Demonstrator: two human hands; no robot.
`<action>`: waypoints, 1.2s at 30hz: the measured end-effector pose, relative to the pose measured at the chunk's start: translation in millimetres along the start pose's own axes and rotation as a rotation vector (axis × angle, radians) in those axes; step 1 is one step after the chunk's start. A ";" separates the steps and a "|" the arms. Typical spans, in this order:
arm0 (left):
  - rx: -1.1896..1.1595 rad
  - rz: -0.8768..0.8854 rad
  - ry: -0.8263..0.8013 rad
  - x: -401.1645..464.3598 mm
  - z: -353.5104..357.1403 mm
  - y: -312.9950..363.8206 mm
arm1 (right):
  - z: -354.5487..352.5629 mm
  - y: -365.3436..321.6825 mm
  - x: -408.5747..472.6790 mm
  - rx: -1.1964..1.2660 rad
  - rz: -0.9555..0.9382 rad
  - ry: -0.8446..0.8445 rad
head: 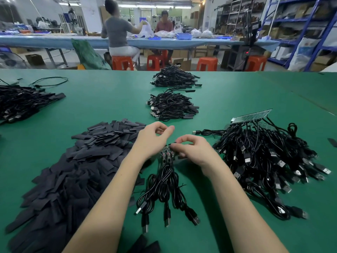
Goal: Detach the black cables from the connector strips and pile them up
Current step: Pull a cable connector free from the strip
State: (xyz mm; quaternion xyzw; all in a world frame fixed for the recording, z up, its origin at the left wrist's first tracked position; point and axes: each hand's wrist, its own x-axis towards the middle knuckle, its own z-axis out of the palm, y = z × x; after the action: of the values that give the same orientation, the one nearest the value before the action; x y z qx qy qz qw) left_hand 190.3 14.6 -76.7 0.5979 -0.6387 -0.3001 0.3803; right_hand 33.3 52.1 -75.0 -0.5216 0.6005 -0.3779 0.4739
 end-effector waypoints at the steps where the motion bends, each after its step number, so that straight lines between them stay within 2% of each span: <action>1: -0.068 -0.038 -0.026 -0.9 -3.2 1.7 | -3.5 -1.3 -0.9 0.157 0.033 -0.017; 4: -0.453 -0.159 -0.220 -7.9 -8.3 7.0 | -13.0 -6.6 -2.0 0.570 0.141 -0.084; 7: -0.777 -0.193 -0.374 -13.0 -5.0 9.4 | -16.9 -7.3 -2.6 0.646 0.158 -0.137; 12: -0.839 -0.192 -0.465 -14.8 2.3 8.9 | -21.5 -4.3 -1.5 0.678 0.177 -0.147; 18: -0.892 -0.159 -0.511 -14.7 0.7 10.0 | -18.6 -5.3 -3.4 0.969 0.296 -0.214; 23: -1.012 -0.155 -0.553 -16.2 -1.2 8.8 | -11.8 -5.9 -7.2 1.074 0.318 -0.259; 25: -0.913 -0.133 -0.487 -15.3 0.4 7.4 | -15.5 -6.2 -6.9 0.978 0.282 -0.240; 28: -0.458 -0.063 -0.220 -12.7 4.1 4.6 | -25.6 -8.9 -6.2 0.711 0.202 -0.170; 31: -0.129 0.036 -0.153 -13.8 8.7 0.8 | -32.0 -7.9 -4.9 0.442 0.118 -0.058; 34: 0.128 0.173 0.014 -18.6 18.2 2.4 | -31.9 -6.6 -4.8 0.404 0.097 0.019; 36: 0.131 0.297 0.194 -20.5 24.5 8.2 | -30.4 -6.2 -4.0 0.425 0.104 0.044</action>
State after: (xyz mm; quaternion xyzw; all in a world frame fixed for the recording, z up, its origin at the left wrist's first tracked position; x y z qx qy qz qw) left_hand 165.1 34.1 -85.5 0.5468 -0.6983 -0.1393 0.4404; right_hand 5.7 53.8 -60.3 -0.3699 0.5436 -0.4823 0.5788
